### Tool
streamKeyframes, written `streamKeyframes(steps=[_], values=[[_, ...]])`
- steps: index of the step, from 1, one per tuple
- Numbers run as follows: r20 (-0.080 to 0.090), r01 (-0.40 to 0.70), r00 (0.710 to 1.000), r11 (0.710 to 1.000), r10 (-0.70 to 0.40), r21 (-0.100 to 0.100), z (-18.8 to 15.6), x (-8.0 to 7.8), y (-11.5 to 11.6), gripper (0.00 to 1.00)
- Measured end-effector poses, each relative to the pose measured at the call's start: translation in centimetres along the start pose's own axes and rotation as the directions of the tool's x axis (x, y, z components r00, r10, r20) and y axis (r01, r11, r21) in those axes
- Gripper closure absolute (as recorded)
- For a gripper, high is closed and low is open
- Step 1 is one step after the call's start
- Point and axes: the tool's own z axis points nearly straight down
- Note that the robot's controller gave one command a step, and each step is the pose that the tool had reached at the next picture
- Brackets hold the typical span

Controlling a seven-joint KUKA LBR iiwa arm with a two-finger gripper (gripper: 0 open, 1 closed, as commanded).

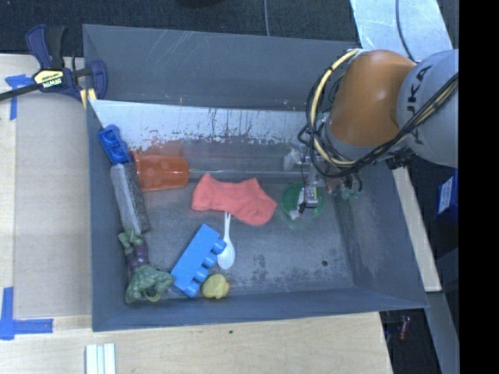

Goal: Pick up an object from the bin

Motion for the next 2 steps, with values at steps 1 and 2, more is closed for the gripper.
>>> streamKeyframes(steps=[1, 2], values=[[-0.002, 0.038, 0.999, 0.999, -0.038, 0.004, 3.8, -1.6, 1.3, 0.00], [0.000, 0.144, 0.990, 0.990, -0.144, 0.003, 6.6, -0.6, 3.7, 0.00]])
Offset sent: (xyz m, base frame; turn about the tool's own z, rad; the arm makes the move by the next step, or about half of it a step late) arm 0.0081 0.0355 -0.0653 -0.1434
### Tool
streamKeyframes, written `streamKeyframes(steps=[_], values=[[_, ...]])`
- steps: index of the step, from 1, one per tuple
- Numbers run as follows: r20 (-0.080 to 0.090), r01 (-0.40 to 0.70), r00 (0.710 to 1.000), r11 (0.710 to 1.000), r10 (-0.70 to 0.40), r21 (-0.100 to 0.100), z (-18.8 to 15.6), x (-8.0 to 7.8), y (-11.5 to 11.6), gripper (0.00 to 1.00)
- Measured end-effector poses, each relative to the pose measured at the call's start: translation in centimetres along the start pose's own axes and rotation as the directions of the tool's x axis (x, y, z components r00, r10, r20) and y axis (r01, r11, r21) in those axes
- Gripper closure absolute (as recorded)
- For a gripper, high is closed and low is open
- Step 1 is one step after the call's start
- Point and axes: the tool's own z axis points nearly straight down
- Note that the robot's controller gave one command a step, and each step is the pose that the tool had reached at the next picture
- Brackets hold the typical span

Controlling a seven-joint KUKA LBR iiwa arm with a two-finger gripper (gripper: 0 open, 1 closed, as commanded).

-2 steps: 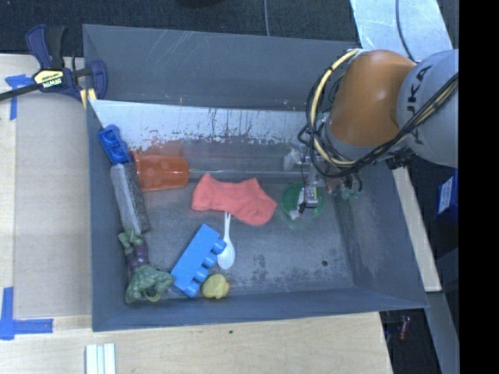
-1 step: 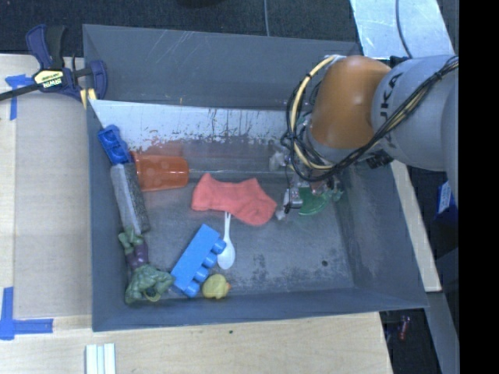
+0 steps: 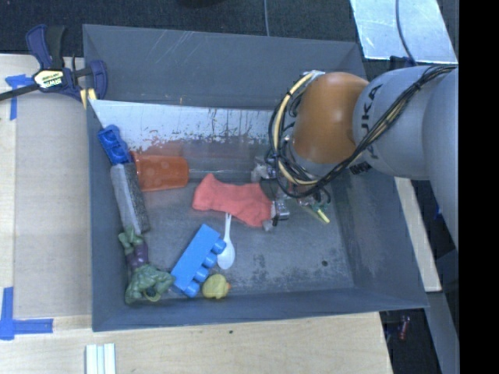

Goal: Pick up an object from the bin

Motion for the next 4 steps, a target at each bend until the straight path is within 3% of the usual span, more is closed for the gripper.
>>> streamKeyframes(steps=[1, 2, 3, 4], values=[[0.008, -0.118, 0.993, 0.993, 0.118, -0.004, -0.3, -1.5, 3.6, 1.00], [0.008, -0.118, 0.993, 0.993, 0.118, -0.004, -0.3, -1.5, 3.6, 1.00], [0.001, -0.133, 0.991, 0.991, 0.133, -0.003, -6.9, -0.3, 2.5, 1.00], [0.002, -0.103, 0.995, 0.995, 0.103, -0.003, -14.5, -0.5, 4.2, 1.00]])
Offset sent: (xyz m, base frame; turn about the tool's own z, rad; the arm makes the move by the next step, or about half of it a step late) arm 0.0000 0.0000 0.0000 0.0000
